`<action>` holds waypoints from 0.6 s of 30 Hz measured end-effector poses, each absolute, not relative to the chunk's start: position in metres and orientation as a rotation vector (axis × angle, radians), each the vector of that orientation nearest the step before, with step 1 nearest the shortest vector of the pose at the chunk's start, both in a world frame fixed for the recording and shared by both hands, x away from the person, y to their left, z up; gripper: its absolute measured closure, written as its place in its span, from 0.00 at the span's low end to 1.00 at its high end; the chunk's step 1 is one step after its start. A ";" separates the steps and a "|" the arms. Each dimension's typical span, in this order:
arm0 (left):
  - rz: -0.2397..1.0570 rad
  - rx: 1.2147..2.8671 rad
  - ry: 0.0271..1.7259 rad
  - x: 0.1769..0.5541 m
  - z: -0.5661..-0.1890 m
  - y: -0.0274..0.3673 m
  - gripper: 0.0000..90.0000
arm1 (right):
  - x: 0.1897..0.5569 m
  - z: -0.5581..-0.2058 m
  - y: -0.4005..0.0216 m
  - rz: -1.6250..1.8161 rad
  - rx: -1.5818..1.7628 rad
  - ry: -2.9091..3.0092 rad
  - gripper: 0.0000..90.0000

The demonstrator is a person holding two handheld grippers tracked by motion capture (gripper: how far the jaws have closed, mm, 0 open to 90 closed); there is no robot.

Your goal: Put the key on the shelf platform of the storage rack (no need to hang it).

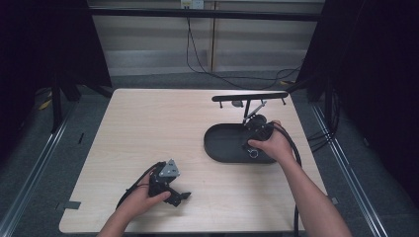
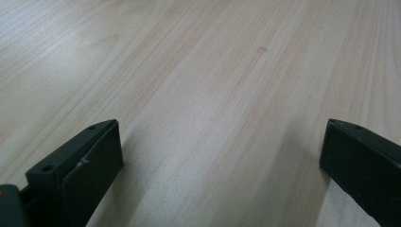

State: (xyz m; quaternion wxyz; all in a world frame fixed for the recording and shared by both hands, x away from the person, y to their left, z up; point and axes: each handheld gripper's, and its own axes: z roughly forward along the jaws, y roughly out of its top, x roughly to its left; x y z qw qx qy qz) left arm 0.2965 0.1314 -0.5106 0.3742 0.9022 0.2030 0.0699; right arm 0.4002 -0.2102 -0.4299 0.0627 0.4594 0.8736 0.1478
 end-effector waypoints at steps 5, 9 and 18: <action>0.179 2.309 0.520 0.296 -0.511 0.131 0.00 | 0.395 -0.426 -0.209 0.462 1.367 2.653 0.35; 0.180 2.310 0.520 0.296 -0.511 0.131 0.00 | 0.391 -0.423 -0.210 0.488 1.359 2.650 0.34; 0.179 2.310 0.521 0.296 -0.511 0.131 0.00 | 0.381 -0.415 -0.208 0.501 1.309 2.662 0.34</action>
